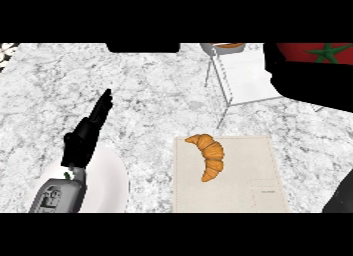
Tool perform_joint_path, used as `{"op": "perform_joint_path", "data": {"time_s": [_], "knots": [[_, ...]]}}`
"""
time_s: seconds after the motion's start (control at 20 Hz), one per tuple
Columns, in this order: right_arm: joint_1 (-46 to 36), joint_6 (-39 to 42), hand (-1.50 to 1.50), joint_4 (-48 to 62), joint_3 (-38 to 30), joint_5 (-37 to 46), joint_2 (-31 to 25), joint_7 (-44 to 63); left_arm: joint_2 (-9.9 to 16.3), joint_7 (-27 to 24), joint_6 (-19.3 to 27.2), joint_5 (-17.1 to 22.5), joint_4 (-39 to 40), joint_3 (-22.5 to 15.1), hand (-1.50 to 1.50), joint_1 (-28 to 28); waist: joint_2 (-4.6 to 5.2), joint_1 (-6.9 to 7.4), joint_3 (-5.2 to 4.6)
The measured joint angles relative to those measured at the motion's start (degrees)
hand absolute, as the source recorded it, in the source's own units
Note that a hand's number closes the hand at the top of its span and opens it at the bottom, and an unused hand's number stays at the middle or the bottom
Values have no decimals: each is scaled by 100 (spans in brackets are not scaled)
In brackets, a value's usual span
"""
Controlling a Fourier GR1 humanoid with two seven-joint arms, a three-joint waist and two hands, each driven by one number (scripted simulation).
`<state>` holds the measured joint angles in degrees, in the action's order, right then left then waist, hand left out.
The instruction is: Pick the tomato from the placemat and place it in the tiered shelf
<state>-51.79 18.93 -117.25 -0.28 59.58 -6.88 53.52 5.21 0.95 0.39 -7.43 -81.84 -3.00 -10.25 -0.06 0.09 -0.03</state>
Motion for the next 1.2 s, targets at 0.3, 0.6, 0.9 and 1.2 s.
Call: {"op": "perform_joint_path", "data": {"time_s": [0.3, 0.6, 0.9, 1.2], "knots": [[-94, -232, 150, 615, -119, 134, -366, -446, -20, 99, -21, -13, -119, -1, 0, 30, 3, 14, 2], [138, -1003, 150, 1375, -28, 487, -585, -1113, -45, 124, -13, -27, -94, 42, 0, -29, 15, 20, 2], [56, -1990, 150, 2495, -121, 612, -639, -1881, -23, 44, -80, -15, -22, 86, 0, -67, 21, 46, 2], [-18, -3155, 150, 3129, -704, -90, -275, -2429, -28, 20, -130, 9, -99, 74, 0, 33, 32, 83, 6]]}}
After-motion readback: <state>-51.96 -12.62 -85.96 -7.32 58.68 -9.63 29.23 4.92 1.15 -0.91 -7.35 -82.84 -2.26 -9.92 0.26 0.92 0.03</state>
